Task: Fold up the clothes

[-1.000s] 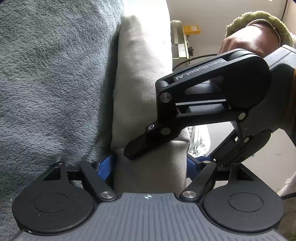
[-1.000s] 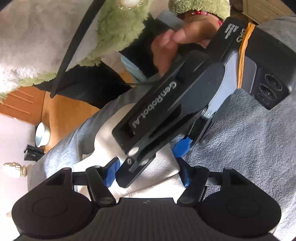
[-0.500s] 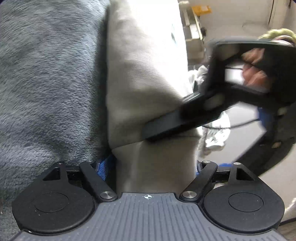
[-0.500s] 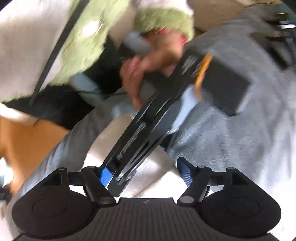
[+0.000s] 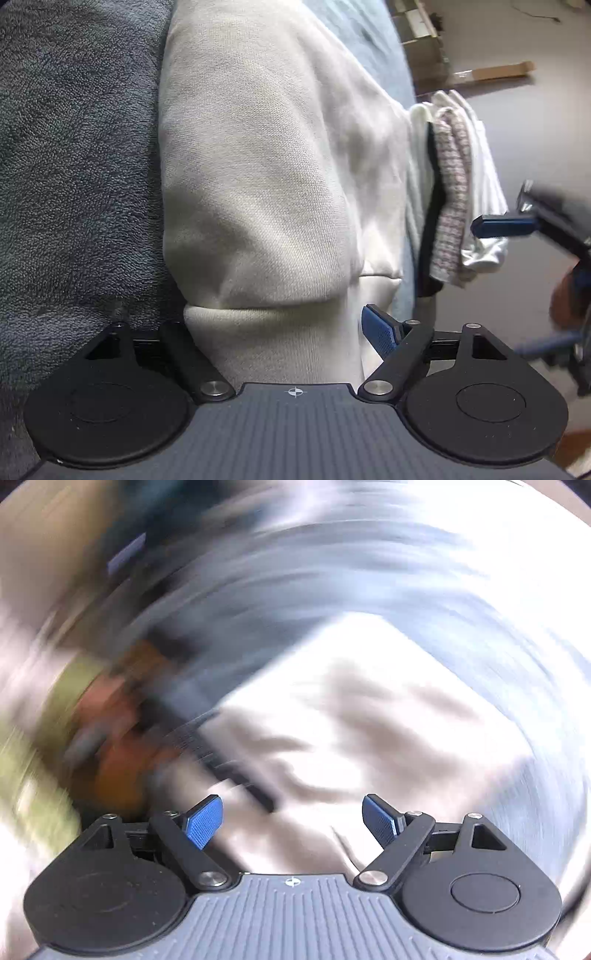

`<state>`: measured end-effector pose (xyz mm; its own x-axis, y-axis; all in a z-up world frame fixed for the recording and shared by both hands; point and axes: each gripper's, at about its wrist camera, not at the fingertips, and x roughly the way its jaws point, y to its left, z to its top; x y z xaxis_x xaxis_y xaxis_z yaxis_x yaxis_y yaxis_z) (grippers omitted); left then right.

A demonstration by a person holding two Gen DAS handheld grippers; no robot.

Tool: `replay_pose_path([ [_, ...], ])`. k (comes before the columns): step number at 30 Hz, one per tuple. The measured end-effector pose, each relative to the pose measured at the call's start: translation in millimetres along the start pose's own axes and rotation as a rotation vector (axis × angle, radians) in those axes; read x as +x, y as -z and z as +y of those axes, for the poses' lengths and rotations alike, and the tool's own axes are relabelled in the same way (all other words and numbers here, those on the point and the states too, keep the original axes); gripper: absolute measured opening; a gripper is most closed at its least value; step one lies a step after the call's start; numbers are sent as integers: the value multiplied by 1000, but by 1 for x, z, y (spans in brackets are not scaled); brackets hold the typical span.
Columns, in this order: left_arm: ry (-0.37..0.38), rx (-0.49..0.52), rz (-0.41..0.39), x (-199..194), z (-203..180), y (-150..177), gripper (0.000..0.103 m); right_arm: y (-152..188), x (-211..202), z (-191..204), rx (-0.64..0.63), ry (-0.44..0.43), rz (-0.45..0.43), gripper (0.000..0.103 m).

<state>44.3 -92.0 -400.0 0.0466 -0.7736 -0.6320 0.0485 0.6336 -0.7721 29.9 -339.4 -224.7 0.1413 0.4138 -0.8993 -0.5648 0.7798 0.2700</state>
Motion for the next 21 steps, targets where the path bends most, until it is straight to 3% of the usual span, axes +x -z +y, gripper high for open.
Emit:
replay_pose_path([
  [2, -44, 11, 2, 11, 1, -4, 78, 17, -1, -33, 287, 49, -132, 86],
  [4, -86, 28, 0, 46, -20, -21, 77, 33, 3, -57, 474, 66, -250, 85],
  [8, -115, 32, -1, 57, -26, -23, 75, 42, 28, -87, 543, 105, -374, 86],
  [12, -121, 25, 24, 51, -21, -25, 75, 33, 56, -115, 544, 98, -385, 86],
  [17, -141, 14, 64, 49, -20, -30, 75, 40, 77, -151, 668, -14, -347, 86],
  [21, -162, -4, 71, 49, -21, -30, 75, 51, 77, -153, 679, -72, -342, 88],
])
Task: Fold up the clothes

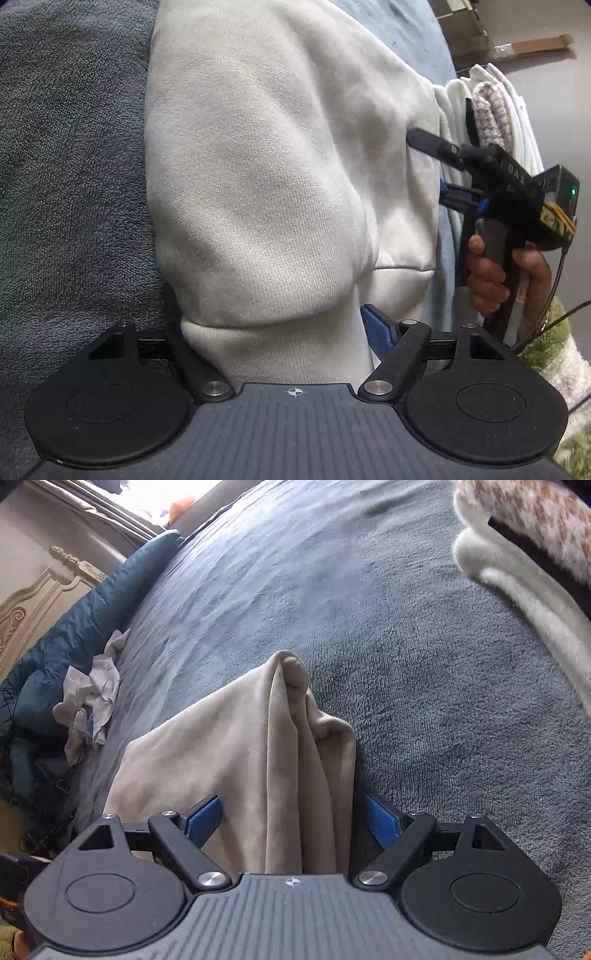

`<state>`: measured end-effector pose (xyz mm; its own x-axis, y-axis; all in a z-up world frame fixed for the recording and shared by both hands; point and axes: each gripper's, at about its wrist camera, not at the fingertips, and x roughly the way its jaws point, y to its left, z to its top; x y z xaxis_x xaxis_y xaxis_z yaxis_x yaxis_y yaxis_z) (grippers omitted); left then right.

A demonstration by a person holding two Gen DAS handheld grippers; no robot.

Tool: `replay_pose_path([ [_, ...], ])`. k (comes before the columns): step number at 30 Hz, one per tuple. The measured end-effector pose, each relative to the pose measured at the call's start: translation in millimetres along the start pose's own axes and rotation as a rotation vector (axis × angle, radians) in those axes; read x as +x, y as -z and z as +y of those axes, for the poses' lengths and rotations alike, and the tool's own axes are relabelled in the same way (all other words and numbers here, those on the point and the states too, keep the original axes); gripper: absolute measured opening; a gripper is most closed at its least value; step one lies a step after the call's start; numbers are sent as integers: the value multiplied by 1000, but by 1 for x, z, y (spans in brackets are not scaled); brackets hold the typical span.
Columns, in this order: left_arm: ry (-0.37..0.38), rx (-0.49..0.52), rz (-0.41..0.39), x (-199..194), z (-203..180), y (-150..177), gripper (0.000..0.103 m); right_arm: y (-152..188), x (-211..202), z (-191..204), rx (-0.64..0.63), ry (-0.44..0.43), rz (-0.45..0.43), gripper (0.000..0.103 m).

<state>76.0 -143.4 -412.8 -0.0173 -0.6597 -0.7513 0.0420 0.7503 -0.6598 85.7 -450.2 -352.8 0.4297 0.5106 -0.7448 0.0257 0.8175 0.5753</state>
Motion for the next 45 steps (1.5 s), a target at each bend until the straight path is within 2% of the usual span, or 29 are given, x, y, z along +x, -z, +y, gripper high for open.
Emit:
replay_pose_path([
  [2, -7, -8, 2, -1, 1, -1, 75, -2, 2, -3, 11, -29, 2, 96],
  [4, -11, -16, 3, -2, 2, -1, 76, -6, 7, -6, 27, -63, -10, 100],
  [7, -16, -24, 6, -1, 2, -2, 76, -19, 16, -5, 19, -92, -43, 100],
  [11, -23, -28, 15, -1, 2, -4, 76, -20, 20, -9, 22, -117, -33, 99],
  [18, -12, -33, 20, -3, 6, -4, 76, 10, 8, -17, 33, -233, 98, 99],
  [21, -1, -31, 19, -4, 9, -3, 76, 1, 13, -27, 82, -298, 89, 94],
  [23, 7, -32, 18, -4, 10, -3, 76, -12, 23, -32, 138, -350, 71, 87],
  [26, 16, -40, 18, -5, 12, -4, 75, -27, 37, -27, 122, -370, 57, 85],
  [28, 21, -45, 18, -6, 14, -4, 75, -27, 39, -24, 90, -357, 64, 84],
  [30, 23, -45, 17, -6, 14, -4, 74, -25, 37, -25, 70, -346, 69, 70],
  [32, 21, -44, 12, -7, 15, -3, 74, -25, 36, -36, 122, -354, 79, 55],
  [34, 14, -44, 1, -8, 14, -1, 72, -27, 36, -37, 127, -340, 79, 49],
  [38, -19, -25, -20, -11, 6, 2, 66, -26, 28, -11, 17, -245, 44, 39],
  [45, -65, 8, -55, -16, -11, 4, 57, -19, 8, 41, -170, -104, -40, 35],
])
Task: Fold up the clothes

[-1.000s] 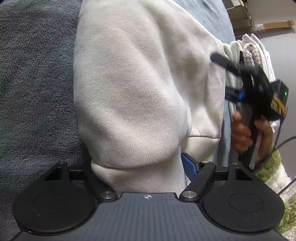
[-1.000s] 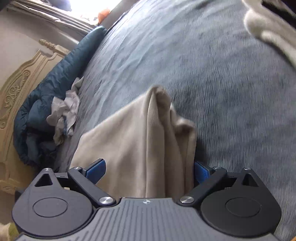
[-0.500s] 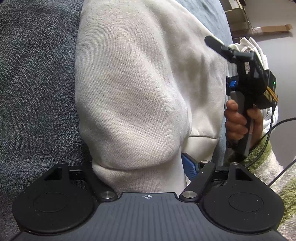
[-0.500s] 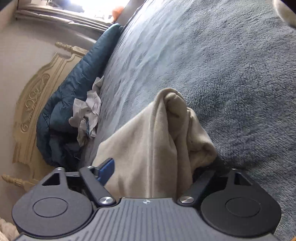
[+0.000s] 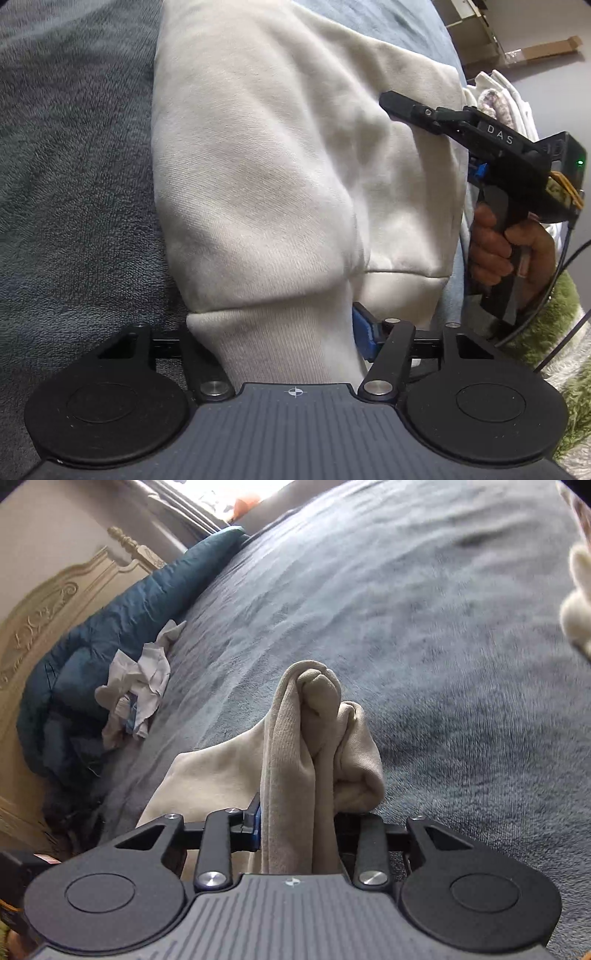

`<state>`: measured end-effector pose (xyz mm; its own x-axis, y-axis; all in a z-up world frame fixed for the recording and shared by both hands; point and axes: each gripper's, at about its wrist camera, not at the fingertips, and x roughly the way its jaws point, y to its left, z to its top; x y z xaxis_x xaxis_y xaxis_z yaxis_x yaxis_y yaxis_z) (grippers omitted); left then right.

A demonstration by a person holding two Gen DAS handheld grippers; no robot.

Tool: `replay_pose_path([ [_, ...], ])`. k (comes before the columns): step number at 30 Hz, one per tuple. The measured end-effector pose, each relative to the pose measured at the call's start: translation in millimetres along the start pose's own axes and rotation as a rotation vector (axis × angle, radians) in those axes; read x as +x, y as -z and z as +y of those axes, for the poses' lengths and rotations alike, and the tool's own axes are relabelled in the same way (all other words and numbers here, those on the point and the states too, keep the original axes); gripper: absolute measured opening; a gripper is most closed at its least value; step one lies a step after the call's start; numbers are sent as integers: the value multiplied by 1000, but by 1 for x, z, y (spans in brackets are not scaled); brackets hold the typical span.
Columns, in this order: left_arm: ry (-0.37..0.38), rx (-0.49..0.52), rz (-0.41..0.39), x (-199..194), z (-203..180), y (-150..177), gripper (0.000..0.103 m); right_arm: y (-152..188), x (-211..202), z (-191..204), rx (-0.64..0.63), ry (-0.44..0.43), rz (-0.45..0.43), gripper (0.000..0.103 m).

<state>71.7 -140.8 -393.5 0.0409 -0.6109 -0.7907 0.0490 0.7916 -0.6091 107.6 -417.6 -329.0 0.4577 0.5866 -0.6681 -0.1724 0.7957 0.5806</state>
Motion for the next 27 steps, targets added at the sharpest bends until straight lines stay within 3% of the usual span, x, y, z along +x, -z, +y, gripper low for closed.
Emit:
replay_pose_path([
  [5, 10, -6, -43, -10, -12, 6, 50, -1, -11, 31, -74, 41, -48, 34],
  [15, 27, -10, -128, -31, -41, 26, 47, -10, -46, 69, -157, 69, -93, 34],
  [22, 63, 4, -174, -65, -72, 42, 47, -22, -93, 110, -197, 103, -130, 33],
  [27, 135, 73, -185, -94, -97, 48, 47, -26, -138, 143, -199, 162, -186, 33],
])
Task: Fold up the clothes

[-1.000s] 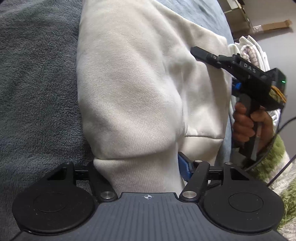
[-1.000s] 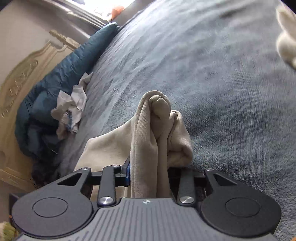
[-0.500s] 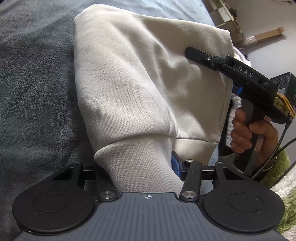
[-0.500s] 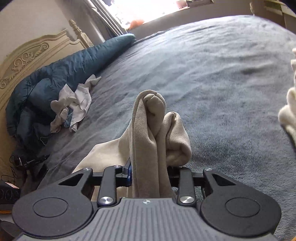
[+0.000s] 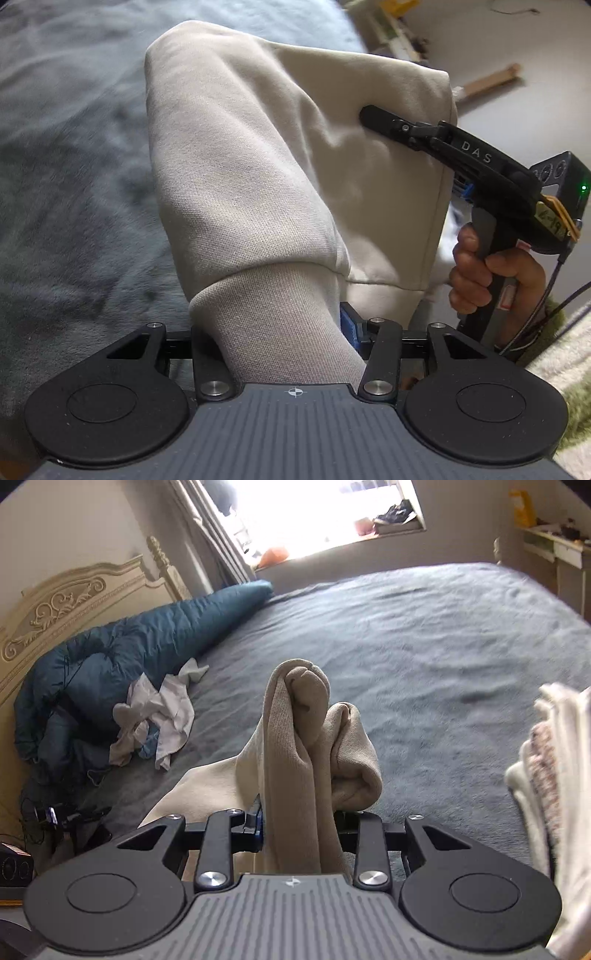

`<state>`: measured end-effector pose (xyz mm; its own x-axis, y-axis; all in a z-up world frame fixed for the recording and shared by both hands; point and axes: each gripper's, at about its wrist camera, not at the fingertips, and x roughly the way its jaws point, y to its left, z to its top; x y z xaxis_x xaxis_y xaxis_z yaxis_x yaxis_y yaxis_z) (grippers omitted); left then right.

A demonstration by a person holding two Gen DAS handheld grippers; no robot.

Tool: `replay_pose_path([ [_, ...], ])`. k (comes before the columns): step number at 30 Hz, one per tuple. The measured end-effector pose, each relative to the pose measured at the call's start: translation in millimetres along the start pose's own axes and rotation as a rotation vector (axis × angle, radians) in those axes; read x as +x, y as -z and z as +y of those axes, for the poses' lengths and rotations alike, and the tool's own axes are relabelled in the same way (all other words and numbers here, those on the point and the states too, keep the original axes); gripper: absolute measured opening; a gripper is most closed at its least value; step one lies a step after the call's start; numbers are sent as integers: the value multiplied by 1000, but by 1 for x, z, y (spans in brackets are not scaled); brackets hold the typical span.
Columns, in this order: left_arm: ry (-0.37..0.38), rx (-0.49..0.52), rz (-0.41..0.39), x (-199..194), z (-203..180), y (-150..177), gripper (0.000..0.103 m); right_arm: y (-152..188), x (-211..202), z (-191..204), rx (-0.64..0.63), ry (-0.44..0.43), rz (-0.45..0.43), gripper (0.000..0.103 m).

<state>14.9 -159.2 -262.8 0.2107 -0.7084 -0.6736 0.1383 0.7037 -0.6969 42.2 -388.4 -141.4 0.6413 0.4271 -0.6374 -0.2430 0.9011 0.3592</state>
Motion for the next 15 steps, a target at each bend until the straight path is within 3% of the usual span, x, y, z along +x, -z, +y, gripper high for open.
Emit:
replay_pose_path([
  [9, 150, 160, 63, -43, -79, -15, 47, -21, -121, 37, 81, 184, -145, 33],
  [15, 204, 237, 96, -65, -130, -5, 47, -20, -193, 35, 150, 310, -225, 33],
])
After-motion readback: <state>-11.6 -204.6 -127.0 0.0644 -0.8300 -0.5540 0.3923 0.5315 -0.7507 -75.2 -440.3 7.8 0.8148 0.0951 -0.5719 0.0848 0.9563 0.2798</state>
